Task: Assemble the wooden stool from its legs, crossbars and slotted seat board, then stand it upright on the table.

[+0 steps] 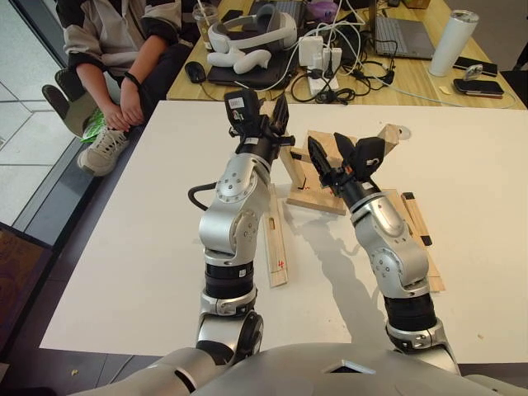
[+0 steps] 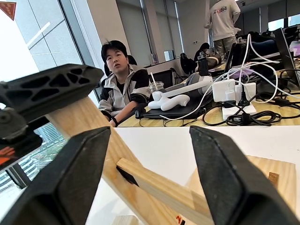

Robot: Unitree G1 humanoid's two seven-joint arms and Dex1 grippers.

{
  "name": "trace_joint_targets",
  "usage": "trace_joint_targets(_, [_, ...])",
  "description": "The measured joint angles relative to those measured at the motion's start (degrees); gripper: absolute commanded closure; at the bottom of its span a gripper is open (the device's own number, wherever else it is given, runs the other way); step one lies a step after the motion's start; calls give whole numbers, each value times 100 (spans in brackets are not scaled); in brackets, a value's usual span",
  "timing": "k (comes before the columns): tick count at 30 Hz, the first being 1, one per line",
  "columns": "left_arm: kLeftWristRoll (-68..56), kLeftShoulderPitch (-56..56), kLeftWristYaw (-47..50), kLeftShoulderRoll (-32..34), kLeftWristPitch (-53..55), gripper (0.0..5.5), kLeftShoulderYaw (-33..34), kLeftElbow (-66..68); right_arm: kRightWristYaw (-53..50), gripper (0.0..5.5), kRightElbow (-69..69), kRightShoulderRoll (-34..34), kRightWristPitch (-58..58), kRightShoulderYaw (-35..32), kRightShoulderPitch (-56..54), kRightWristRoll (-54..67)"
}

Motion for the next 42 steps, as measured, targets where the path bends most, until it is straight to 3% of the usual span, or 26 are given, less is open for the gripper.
trace_joint_targets(4, [-7, 0, 4, -9, 8, 349, 11, -6, -264, 350, 399, 14, 5, 233, -214, -462])
trace_joint_targets(14, [-213, -146, 25, -73, -52, 349, 277, -103, -1096, 350, 728, 530, 51, 236, -1523, -1132])
trace_joint_targets(19, [-217, -153, 61, -64, -78, 349, 338, -113, -862, 350, 1599, 412, 751, 287, -1309, -1194])
trace_joint_targets(32, [-209, -138, 115, -126, -256, 349, 271, -118, -221, 350, 1715, 306, 97, 93, -1233, -1170])
trace_joint_targets(38, [-266, -166, 136, -49, -281, 349, 524, -93, 290, 350, 821, 357, -262, -256, -1240, -513])
trace_joint_targets(42, [-418, -336, 155, 309, -275, 349, 1065, -78, -137, 350, -657, 489, -31, -1006, -1914, 458])
